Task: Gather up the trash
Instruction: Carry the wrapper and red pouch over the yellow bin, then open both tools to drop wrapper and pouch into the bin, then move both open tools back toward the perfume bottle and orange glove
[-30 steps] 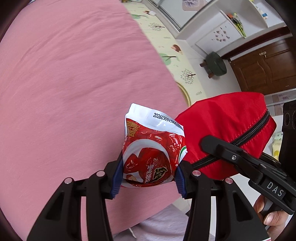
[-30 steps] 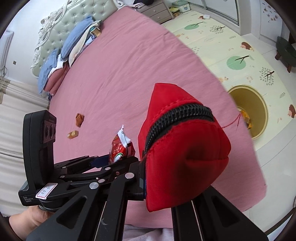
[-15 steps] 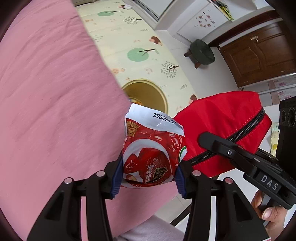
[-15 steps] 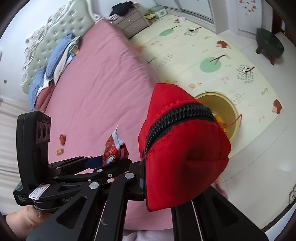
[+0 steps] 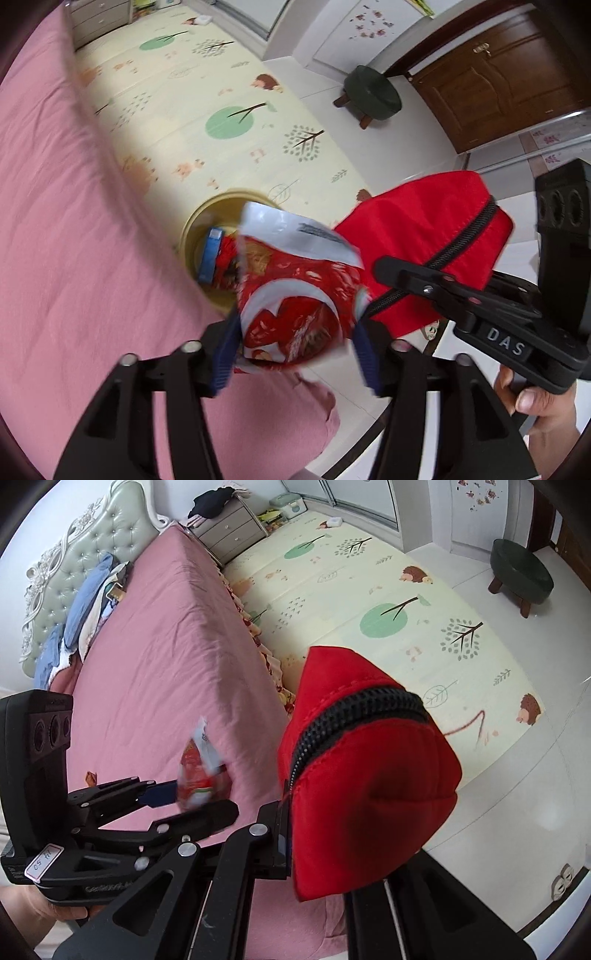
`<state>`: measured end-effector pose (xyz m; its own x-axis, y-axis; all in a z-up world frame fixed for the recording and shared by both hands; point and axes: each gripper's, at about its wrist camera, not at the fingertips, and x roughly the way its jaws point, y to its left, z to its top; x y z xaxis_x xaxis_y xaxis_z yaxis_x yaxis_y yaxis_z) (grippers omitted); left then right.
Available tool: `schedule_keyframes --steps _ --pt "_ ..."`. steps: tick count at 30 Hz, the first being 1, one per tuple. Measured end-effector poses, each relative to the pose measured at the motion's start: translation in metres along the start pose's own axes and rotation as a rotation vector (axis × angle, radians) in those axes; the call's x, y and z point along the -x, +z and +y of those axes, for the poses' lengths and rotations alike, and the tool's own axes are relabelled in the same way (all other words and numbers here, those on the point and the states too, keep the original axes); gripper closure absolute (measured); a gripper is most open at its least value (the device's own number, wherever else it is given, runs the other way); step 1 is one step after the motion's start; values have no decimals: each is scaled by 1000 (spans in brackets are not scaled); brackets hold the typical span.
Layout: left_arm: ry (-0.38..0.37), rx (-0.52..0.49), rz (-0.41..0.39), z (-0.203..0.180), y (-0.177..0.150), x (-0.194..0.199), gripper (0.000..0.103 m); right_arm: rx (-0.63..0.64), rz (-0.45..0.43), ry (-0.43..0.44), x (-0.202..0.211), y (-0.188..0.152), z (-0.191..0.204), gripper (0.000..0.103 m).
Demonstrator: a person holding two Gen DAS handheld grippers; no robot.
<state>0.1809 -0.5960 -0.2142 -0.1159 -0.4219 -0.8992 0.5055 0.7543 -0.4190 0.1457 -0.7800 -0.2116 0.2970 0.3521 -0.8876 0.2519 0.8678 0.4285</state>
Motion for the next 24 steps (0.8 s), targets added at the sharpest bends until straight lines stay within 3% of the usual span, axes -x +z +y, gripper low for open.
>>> schedule_keyframes --steps 1,2,3,7,11,24 --pt "7 -1 -4 -1 5 -2 24 -8 7 -6 -1 5 -5 90" --pt "16 0 -7 -1 10 -3 17 -18 9 -12 -1 9 -9 73" --pt "19 2 -5 0 12 -4 16 -26 14 -17 -1 13 -13 60" --pt "35 33 23 9 15 -10 14 -24 5 -37 2 21 -22 60" --pt "51 33 32 13 7 -14 14 -62 4 22 -2 22 -27 60" --pt "58 104 -11 38 -22 12 14 -2 5 40 -8 32 14 60"
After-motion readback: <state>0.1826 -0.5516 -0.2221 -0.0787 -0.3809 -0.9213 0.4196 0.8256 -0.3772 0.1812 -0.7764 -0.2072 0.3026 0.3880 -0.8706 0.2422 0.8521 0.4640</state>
